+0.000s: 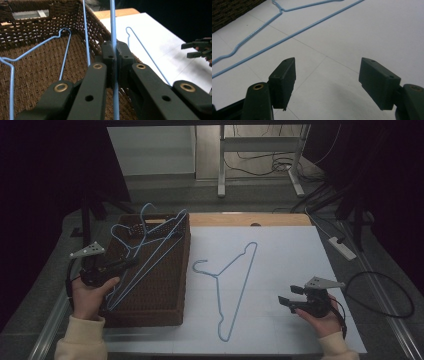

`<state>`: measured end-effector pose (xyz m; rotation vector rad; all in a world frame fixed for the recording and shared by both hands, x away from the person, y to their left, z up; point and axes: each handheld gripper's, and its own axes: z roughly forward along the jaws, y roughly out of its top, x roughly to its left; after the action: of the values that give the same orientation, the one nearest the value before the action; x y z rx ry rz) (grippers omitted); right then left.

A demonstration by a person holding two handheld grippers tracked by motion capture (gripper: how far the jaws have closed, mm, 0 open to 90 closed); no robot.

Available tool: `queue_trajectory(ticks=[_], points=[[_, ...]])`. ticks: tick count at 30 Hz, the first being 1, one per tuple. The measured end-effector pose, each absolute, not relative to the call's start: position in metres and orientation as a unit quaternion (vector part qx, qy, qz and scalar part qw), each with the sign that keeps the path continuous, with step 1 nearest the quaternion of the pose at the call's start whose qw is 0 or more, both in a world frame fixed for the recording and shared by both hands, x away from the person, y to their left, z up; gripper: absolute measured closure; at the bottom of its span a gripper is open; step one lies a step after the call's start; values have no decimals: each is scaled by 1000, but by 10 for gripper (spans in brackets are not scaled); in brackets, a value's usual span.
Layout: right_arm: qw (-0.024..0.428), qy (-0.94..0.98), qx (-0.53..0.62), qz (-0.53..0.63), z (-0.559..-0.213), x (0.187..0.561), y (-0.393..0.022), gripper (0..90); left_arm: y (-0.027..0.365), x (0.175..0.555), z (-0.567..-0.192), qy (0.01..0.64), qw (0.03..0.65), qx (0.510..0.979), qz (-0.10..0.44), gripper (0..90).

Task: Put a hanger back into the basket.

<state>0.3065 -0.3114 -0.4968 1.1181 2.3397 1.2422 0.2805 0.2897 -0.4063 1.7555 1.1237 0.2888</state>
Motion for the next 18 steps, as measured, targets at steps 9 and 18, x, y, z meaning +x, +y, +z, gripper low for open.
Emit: queue_trajectory(ticks=[9, 18], points=[[136, 804, 382, 434, -495, 305, -313, 309, 301, 296, -420, 486, 458, 736, 112, 867], [136, 804, 385, 432, -495, 305, -312, 309, 307, 310, -438, 491, 438, 749, 77, 867]])
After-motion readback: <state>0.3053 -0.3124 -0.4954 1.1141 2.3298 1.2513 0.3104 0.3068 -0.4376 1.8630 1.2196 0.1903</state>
